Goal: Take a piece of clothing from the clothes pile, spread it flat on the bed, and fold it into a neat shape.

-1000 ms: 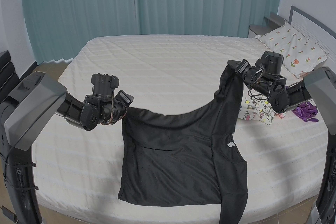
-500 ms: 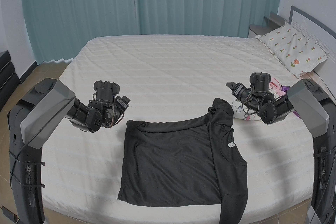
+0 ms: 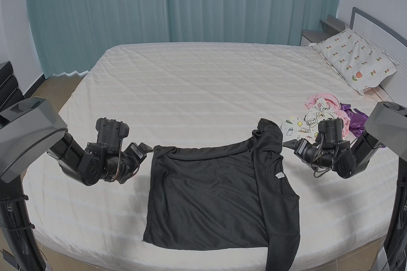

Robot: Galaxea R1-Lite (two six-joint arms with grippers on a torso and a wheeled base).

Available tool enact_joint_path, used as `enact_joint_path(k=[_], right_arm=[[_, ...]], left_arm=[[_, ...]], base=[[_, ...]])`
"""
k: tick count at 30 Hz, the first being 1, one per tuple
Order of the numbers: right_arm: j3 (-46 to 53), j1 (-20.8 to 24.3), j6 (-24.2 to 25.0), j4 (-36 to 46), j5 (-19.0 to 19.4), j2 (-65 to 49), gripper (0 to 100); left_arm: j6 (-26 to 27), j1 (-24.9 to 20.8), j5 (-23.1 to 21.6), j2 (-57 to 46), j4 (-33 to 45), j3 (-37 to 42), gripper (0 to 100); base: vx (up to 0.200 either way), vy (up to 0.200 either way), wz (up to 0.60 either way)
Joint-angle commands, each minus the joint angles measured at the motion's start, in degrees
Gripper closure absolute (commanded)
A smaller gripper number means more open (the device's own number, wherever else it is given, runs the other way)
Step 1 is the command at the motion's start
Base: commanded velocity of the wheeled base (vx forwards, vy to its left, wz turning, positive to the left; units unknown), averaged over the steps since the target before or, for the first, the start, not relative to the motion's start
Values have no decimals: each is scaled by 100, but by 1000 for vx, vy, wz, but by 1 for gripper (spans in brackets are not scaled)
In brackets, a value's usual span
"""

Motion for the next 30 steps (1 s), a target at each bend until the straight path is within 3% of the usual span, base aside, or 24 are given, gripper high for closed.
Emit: enact_joint_path(k=[1,3,7,11,17,23,30], right_arm=[[1365,-24,119,-510,170,-560,0],[2077,28,444,-1152,170,-613,0],[2587,-16,479,-1732,329,-648,0],[2938,-16,444,-1899,654,-631,0],[2973,-24,462,-1916,742,-604,0],[2938,-33,453,-1925,751,-446,0],[2973,28,444,-2514,733,-174,0]], left_arm=[[-152,-289,-399,-1129,-653,1467,0],[-222,-491,-407,-1226,-1128,2143,0],[-248,-614,-399,-1191,-1321,2504,0],[-257,-614,-416,-1164,-1330,2653,0],[-231,-631,-407,-830,-1374,2618,0],[-195,-807,-320,-329,-1664,2539,0],[165,-1027,322,330,-1971,2398,0]], base=[[0,0,0],[-100,0,0],[-200,0,0],[-200,0,0],[-200,0,0],[0,0,0],[0,0,0]])
